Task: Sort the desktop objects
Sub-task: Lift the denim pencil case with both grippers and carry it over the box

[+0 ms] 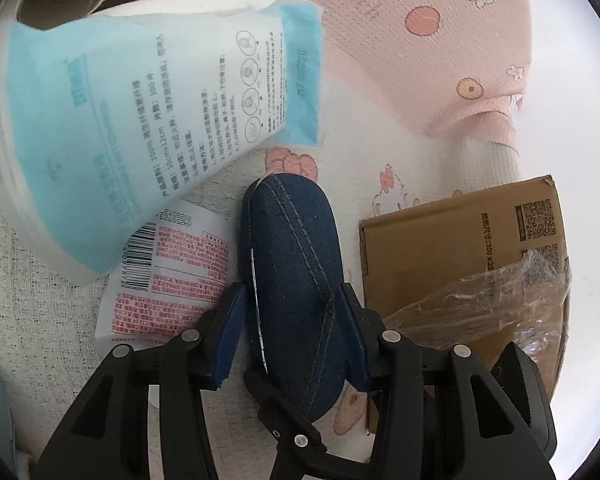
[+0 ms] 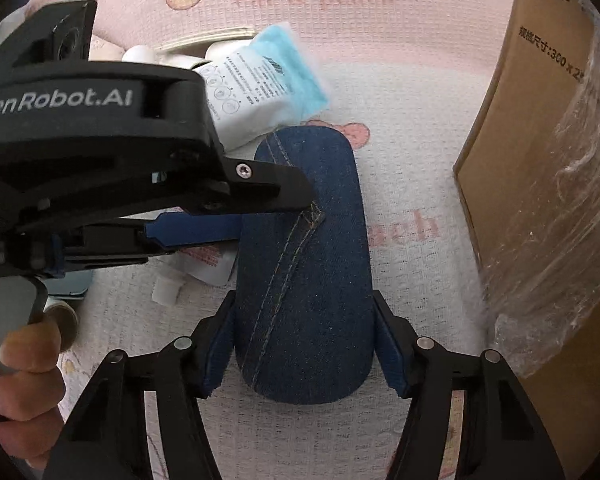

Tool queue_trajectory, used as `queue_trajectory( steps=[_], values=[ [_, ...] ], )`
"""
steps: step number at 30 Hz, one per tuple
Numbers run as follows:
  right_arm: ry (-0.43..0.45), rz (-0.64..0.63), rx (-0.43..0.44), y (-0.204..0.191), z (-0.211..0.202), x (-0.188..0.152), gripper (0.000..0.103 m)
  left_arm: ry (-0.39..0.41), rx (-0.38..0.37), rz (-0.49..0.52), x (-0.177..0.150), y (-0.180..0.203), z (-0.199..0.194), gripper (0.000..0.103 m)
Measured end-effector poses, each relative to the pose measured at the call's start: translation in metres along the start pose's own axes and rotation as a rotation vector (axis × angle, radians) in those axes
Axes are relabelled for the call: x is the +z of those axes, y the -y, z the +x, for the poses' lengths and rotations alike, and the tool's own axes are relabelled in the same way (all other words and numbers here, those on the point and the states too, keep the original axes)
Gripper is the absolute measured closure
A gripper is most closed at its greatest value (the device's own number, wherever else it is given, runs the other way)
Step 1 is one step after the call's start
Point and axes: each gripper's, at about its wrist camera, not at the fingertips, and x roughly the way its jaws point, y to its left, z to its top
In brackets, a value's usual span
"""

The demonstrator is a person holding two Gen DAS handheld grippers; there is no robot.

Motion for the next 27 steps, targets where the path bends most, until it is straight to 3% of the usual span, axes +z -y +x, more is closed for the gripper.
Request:
queue_trajectory(
  steps=[4, 7, 17, 27],
  values=[
    [-0.007, -0.011, -0.007, -0.002, -0.002, 0.002, 0.044, 0.014, -0.005, -0.029, -0.001, 0.0, -0.002, 0.057],
    [-0.001, -0.012, -0.007, -0.004, -0.01, 0.005, 0.044, 0.024, -0.001, 0.004, -0.002, 0.008, -0.012, 0.057],
    [0.179, -0.013, -0.019, -0.022, -0.083, 0.025, 0.044, 0.145, -0.027, 0.155, 0.003, 0.07, -0.084, 0.057],
    [0.336, -0.033, -0.034, -0.032, -0.16, 0.037, 0.044, 0.238, -0.08, 0.243, -0.006, 0.128, -0.142, 0.057]
  ],
)
